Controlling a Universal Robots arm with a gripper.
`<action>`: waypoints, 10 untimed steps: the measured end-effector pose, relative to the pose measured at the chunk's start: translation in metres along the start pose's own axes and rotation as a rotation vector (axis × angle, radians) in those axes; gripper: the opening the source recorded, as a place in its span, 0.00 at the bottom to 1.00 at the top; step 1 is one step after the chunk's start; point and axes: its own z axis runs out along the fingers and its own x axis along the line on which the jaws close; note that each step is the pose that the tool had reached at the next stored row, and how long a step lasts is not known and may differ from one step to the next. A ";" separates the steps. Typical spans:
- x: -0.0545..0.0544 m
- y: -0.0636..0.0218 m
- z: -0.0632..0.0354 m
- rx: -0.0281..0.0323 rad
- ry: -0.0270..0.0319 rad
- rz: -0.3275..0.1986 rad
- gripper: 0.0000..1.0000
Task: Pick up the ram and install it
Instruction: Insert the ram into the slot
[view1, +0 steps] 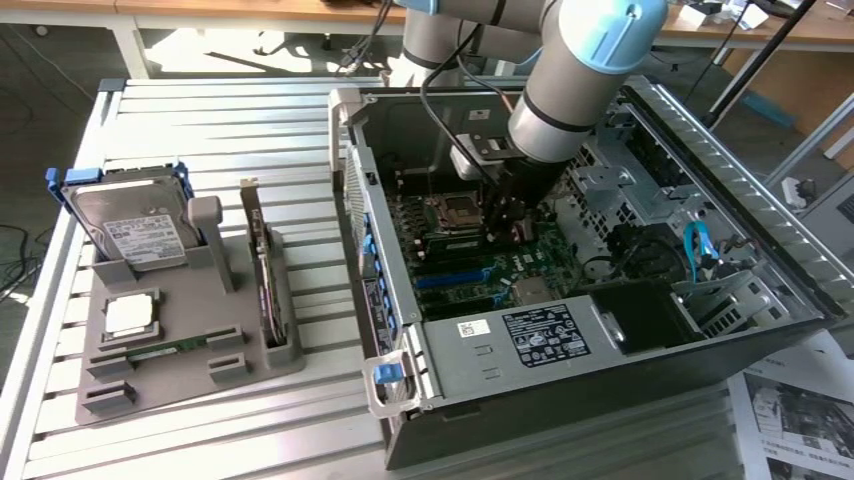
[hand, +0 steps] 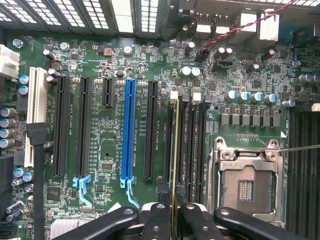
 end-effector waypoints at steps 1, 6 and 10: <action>0.000 0.0000 0.0000 -0.0001 0.0002 0.000 0.14; 0.000 -0.0004 0.0002 -0.0001 0.0001 0.000 0.14; 0.000 -0.0016 0.0001 -0.0001 0.0001 0.000 0.14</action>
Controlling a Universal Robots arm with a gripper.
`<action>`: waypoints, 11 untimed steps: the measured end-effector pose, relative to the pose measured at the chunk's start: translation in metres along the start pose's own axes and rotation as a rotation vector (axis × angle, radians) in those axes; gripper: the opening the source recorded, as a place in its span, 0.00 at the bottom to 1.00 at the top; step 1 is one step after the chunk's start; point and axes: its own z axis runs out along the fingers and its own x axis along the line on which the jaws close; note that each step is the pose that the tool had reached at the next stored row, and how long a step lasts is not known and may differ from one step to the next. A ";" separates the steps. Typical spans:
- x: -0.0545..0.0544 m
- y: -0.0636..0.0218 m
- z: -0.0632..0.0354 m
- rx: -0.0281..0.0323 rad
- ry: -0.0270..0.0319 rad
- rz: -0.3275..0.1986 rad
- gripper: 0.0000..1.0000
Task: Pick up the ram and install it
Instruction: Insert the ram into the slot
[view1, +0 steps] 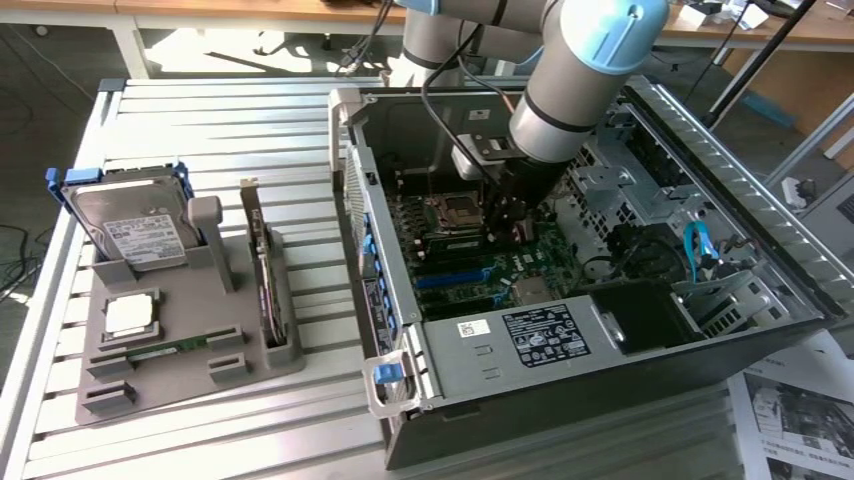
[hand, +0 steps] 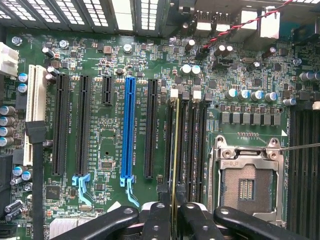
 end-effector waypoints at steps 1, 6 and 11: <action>0.000 0.0000 0.0000 0.0000 0.0000 0.000 0.14; 0.000 -0.0001 0.0005 0.0000 0.0001 0.000 0.14; 0.000 -0.0001 0.0014 0.0000 0.0001 0.000 0.14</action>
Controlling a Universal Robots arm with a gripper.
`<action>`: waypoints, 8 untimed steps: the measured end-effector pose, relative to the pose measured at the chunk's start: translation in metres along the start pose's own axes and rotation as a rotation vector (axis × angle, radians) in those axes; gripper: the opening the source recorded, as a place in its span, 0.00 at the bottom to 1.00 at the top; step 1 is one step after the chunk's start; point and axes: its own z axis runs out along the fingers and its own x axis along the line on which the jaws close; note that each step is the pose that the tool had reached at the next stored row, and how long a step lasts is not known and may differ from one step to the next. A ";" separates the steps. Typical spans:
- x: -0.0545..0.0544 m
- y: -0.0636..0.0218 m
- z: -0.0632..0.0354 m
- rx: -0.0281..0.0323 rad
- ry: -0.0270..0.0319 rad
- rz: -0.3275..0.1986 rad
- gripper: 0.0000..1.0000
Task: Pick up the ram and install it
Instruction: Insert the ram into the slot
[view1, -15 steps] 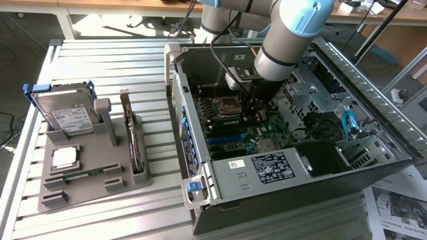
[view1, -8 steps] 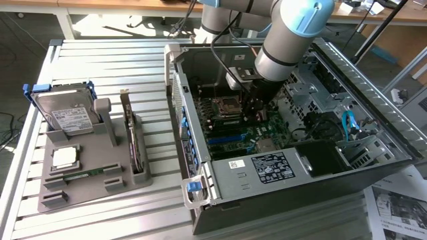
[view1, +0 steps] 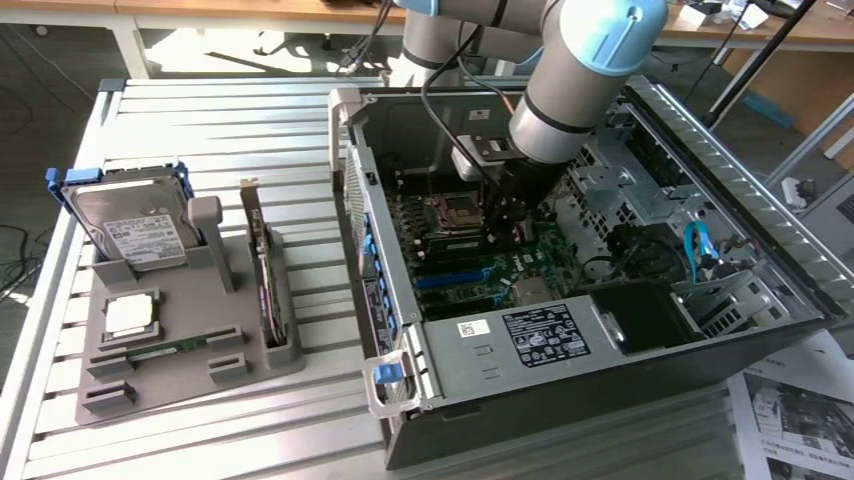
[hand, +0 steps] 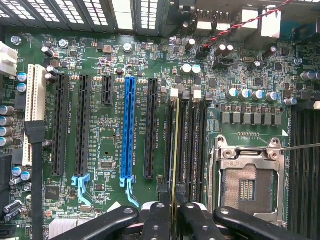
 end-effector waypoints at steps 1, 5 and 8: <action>0.000 0.0000 0.0000 0.0000 0.0000 0.000 0.14; 0.000 0.0001 -0.0020 0.0001 -0.0002 0.000 0.14; 0.000 0.0001 -0.0021 0.0001 -0.0001 0.000 0.14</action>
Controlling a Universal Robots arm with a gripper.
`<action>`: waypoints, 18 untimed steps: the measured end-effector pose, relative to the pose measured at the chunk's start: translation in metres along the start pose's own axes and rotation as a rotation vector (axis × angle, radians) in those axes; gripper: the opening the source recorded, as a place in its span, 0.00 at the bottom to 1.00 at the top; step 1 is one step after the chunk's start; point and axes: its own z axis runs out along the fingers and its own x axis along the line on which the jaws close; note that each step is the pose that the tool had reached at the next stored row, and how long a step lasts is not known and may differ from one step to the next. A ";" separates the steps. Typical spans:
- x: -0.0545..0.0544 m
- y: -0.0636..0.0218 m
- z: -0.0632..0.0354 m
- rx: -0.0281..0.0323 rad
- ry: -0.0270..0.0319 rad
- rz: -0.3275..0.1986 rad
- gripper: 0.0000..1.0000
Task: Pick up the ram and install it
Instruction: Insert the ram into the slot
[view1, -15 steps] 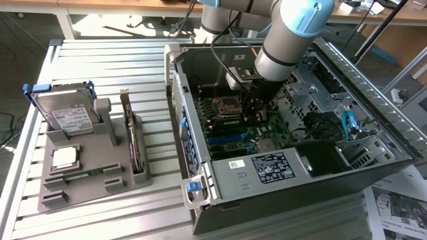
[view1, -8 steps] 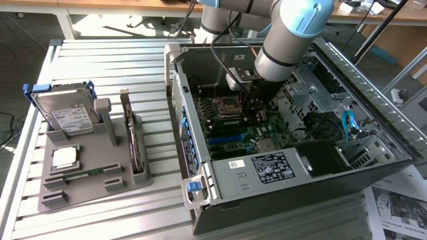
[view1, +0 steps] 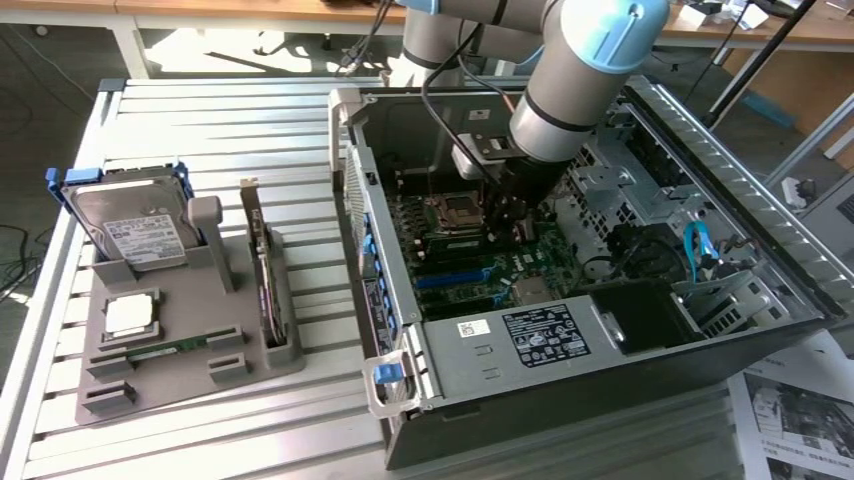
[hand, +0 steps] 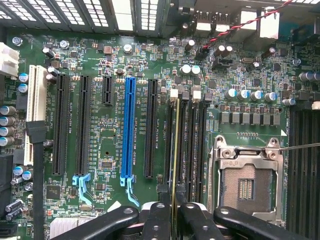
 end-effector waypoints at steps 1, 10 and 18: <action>0.000 0.0000 0.0000 0.0000 0.0000 0.000 0.14; 0.000 0.0000 0.0000 -0.0005 0.0003 -0.005 0.14; 0.000 0.0000 0.0010 -0.0006 0.0005 -0.006 0.14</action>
